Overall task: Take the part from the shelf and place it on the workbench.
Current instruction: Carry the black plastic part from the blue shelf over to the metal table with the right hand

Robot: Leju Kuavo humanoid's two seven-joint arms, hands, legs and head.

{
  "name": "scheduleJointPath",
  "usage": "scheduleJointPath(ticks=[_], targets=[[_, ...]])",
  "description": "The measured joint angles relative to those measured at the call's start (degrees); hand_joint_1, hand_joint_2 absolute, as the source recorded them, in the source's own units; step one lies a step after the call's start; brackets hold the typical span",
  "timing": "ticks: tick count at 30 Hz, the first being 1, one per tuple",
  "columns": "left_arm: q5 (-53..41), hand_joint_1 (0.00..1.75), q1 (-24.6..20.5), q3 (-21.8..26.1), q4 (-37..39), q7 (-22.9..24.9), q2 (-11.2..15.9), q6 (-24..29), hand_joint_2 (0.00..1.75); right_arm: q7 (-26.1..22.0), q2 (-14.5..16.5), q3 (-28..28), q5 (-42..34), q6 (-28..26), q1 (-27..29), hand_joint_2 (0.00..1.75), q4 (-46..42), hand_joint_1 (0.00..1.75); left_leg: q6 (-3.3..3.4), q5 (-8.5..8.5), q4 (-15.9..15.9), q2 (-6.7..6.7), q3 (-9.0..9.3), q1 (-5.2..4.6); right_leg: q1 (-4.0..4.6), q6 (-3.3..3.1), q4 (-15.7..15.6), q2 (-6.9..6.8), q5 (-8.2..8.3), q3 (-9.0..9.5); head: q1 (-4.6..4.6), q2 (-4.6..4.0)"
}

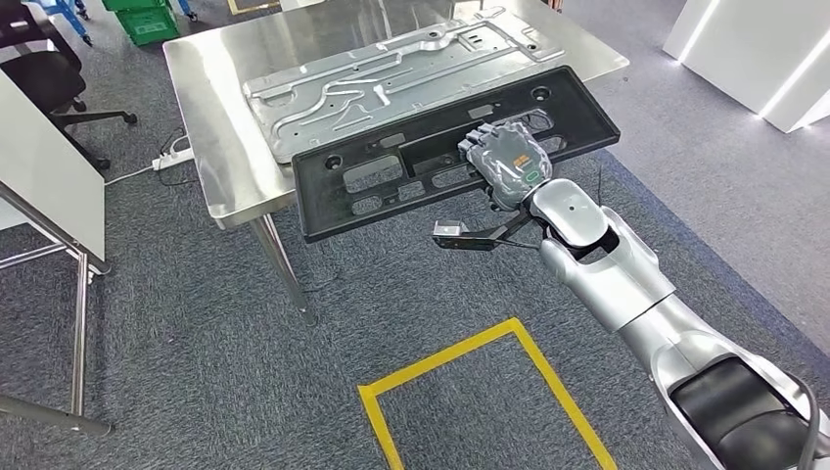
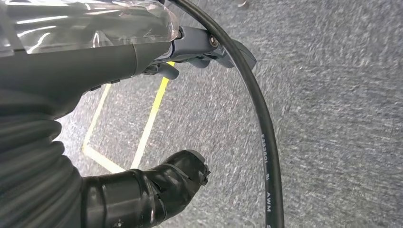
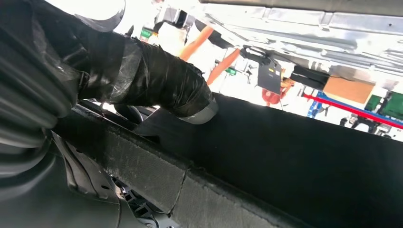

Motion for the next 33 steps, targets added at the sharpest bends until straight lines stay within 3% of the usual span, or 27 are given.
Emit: scheduleJointPath(ticks=[8, 17, 23, 26, 28, 31, 32, 33], targets=[[0.8, 0.00, 0.0, 1.2, 0.0, -0.1, 0.0, -0.7, 1.75, 0.0, 0.0, 0.0, 0.4, 0.3, -0.4, 1.75, 0.2, 1.75, 0.40, 0.18, 0.0, -0.02, -0.23, -0.17, -0.19, 0.59, -0.5, 0.00, 0.38, 0.05, 0.00, 0.00], [-0.1, 0.00, 0.0, 1.4, 0.0, -0.7, 0.0, -0.5, 1.75, 0.0, 0.0, 0.0, 0.2, 0.9, -0.6, 1.75, 0.5, 1.75, 0.72, 0.19, 0.1, -0.03, -0.31, -0.35, -0.45, 0.77, -0.6, -0.01, 0.50, 0.05, 0.00, 0.00], [-0.9, 0.00, 0.0, 1.4, 0.0, -0.7, 0.2, -0.5, 1.75, 0.0, 0.2, 0.1, -0.1, 1.2, -0.6, 1.75, 0.5, 1.75, 1.85, 0.08, 0.5, -0.05, -0.65, -0.68, -1.11, 1.43, -0.9, -0.06, 0.80, 0.00, 0.00, 0.00], [-1.0, 0.00, 0.0, 1.4, 0.0, -0.7, 0.6, -0.5, 1.75, 0.0, 0.2, 0.1, -0.2, 1.2, -0.7, 1.75, 0.5, 1.75, 3.02, 0.84, -1.0, 0.04, 0.10, -0.82, -1.18, 2.12, -1.7, -0.07, 1.06, 0.51, 0.00, 0.00], [-1.0, 0.00, -0.1, 1.4, 0.0, -0.7, 0.6, -0.5, 1.75, 0.1, 0.2, 0.1, -0.2, 1.2, -0.9, 1.75, 0.6, 1.75, 3.89, 1.82, -2.9, 0.23, 1.16, -0.69, -0.94, 1.98, 0.4, -0.09, -0.66, -0.34, 0.03, 0.00], [-1.0, 0.00, -0.2, 1.4, 0.0, -0.7, 0.5, -0.6, 1.75, 0.1, 0.2, 0.1, -0.3, 1.3, -1.2, 1.75, 0.8, 1.75, 4.34, 2.01, -3.2, 0.39, 1.42, -0.83, -0.45, 1.53, 10.3, -0.06, -5.35, -5.03, 0.06, 0.00], [-1.0, 0.00, -0.1, 1.4, 0.0, -0.7, 0.4, -0.6, 1.75, 0.1, 0.2, 0.1, -0.3, 1.3, -1.2, 1.75, 1.0, 1.75, 4.33, 1.81, -2.9, 0.39, 1.33, -0.88, -0.34, 1.56, 12.2, -0.06, -5.54, -5.97, 0.07, 0.00], [-1.1, 0.00, -0.1, 1.4, 0.0, -0.7, 0.3, -0.6, 1.75, 0.1, 0.2, 0.1, -0.3, 1.3, -1.1, 1.75, 1.1, 1.75, 4.23, 1.51, -2.4, 0.38, 1.20, -0.86, -0.32, 1.63, 12.0, -0.08, -4.69, -5.96, 0.07, 0.00]])
